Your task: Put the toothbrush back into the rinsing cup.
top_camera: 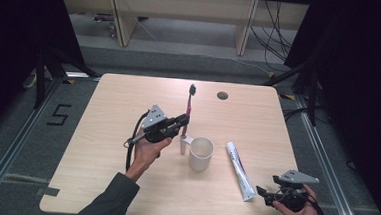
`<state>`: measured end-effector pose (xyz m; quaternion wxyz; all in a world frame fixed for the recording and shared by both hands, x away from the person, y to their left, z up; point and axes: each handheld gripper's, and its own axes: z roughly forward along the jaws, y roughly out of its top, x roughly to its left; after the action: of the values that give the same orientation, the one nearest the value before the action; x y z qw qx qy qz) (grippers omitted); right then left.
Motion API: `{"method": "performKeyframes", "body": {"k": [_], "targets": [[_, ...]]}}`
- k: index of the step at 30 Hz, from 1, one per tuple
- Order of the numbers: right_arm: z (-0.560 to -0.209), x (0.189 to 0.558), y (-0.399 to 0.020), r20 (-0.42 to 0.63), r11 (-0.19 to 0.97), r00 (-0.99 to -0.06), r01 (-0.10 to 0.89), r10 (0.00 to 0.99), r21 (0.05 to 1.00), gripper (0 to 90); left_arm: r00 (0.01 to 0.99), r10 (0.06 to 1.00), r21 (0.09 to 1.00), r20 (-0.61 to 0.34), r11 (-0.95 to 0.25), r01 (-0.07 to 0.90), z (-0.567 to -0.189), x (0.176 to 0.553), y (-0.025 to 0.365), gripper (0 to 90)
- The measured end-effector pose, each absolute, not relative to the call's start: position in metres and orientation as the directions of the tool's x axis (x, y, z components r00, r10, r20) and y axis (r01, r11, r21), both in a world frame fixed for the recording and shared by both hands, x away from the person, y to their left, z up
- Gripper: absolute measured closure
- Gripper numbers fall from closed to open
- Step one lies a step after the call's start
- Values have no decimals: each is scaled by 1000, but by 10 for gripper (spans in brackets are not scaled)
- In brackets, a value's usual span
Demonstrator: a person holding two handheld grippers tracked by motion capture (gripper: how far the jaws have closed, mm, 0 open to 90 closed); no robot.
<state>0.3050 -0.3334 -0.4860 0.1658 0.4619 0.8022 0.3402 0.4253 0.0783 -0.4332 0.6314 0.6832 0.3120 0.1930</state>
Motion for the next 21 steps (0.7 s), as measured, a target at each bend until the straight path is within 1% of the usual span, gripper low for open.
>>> {"method": "performKeyframes", "body": {"k": [3, 10, 21], "targets": [[-486, 305, -333, 49, 342, -519, 629, 854, 698, 246, 737, 662, 984, -134, 4, 175, -437, 424, 79, 833], [-486, 305, -334, 41, 350, -525, 622, 850, 701, 246, 736, 666, 985, -121, -13, 174, -444, 421, 78, 832], [-486, 305, -333, 43, 346, -522, 622, 852, 702, 246, 735, 667, 980, -125, -33, 197, -458, 418, 80, 832]]}}
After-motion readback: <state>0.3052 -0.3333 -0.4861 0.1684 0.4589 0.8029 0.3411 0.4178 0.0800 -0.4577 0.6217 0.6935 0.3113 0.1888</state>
